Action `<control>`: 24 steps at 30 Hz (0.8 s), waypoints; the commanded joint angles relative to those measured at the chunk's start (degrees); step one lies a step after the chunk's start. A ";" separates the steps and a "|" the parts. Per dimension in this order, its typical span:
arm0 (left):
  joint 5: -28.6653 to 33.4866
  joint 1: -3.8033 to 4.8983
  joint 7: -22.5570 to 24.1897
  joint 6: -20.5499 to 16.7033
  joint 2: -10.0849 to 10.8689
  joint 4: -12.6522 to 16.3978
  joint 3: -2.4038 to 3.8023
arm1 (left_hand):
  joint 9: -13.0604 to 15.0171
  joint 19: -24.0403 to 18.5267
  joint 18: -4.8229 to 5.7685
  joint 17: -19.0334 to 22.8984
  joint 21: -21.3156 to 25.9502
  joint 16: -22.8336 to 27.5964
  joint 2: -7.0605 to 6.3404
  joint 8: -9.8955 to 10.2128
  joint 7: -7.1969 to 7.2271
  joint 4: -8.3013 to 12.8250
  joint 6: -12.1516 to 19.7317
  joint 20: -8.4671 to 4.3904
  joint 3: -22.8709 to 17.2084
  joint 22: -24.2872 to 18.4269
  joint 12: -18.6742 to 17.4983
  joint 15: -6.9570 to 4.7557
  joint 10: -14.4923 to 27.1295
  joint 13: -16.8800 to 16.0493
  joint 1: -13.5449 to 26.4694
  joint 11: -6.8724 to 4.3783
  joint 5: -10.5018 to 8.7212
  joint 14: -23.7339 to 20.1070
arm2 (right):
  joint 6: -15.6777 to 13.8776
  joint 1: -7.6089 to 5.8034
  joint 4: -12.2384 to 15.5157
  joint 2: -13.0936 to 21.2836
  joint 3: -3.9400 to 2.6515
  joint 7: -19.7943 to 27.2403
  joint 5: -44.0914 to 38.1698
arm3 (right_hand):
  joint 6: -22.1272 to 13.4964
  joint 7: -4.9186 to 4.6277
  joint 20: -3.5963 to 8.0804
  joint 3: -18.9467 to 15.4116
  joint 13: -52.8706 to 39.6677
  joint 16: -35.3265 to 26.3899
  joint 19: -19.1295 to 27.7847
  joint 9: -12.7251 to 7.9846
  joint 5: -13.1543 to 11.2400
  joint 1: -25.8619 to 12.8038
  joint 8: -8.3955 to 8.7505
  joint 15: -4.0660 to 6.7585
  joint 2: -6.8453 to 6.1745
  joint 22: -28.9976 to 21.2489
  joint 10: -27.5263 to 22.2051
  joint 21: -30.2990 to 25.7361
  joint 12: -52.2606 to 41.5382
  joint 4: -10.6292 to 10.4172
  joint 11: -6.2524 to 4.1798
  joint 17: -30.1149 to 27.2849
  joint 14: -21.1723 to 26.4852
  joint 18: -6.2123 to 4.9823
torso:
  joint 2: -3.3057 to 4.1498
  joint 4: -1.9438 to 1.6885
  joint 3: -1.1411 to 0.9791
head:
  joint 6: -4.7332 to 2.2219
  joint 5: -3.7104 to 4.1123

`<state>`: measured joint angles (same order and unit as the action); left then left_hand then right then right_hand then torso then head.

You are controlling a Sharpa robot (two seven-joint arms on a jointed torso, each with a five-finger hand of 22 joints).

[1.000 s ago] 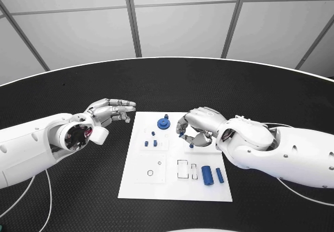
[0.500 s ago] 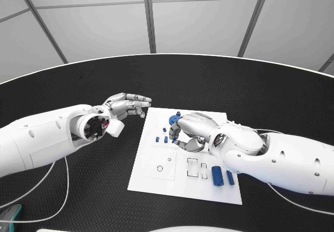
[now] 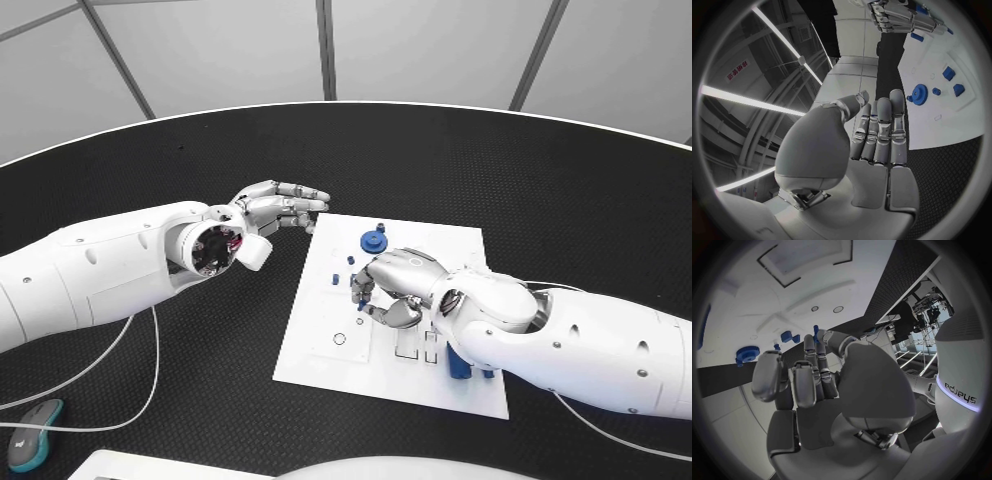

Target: Assemble the parts on the task board

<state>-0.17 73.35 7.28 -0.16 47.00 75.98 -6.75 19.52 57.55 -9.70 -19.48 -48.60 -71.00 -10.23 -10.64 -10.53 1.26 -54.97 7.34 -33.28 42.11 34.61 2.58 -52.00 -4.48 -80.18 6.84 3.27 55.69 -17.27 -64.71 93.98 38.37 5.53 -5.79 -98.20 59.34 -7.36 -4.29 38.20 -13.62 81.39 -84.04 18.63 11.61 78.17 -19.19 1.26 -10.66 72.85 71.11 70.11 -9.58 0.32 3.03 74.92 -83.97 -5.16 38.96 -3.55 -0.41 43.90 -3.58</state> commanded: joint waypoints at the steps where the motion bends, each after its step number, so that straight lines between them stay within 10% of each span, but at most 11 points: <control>1: 0.00 0.00 -0.02 0.04 0.00 -0.07 0.00 | -0.05 -0.08 -0.86 0.07 0.21 0.17 0.30 0.32 -0.02 -0.15 0.43 0.22 0.33 -0.05 -0.27 0.07 0.52 0.05 0.32 0.07 -0.16 -0.28 | 0.35 0.34 -0.32 -0.22 0.11 0.13 0.00 | 0.21 -0.07 0.50 0.01 -0.07 -0.02 -0.64 0.07 0.19 -0.45 -0.03 0.43 0.09 -0.06 0.27 -0.20 0.23 0.46 0.01 2.34 -3.47 0.60 | 0.04 -0.04 -0.01 | 0.37 -0.28; 24: 0.00 0.01 -0.16 0.30 0.08 -0.11 0.00 | -0.01 -0.11 -0.85 0.08 0.44 0.19 0.50 0.37 -0.12 -0.57 0.48 0.38 0.65 -0.22 -0.23 0.22 0.69 0.00 0.74 0.18 -0.17 -0.34 | 1.32 1.32 -1.81 -0.76 0.46 0.28 0.00 | 0.22 -0.07 0.49 -0.06 -0.08 -0.03 -0.64 0.10 0.28 -0.54 -0.04 0.42 0.05 -0.07 0.30 -0.22 0.27 0.48 0.02 2.32 -3.46 0.59 | -0.02 -0.04 0.06 | 0.95 -0.85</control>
<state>-0.17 73.35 7.12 0.14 47.08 75.87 -6.75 19.53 57.54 -9.71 -19.48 -48.37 -71.00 -9.94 -10.65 -10.73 0.86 -54.77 7.34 -32.89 41.97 34.61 2.58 -51.79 -4.48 -79.90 7.06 3.27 55.69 -15.96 -63.39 92.19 37.62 5.98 -5.50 -98.20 59.34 -7.36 -4.29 38.03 -13.64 81.39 -84.04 18.68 11.61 78.17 -19.19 1.26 -10.67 72.86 71.02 70.11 -9.52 0.47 3.12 74.91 -83.96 -5.16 38.96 -3.61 -0.37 44.77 -4.38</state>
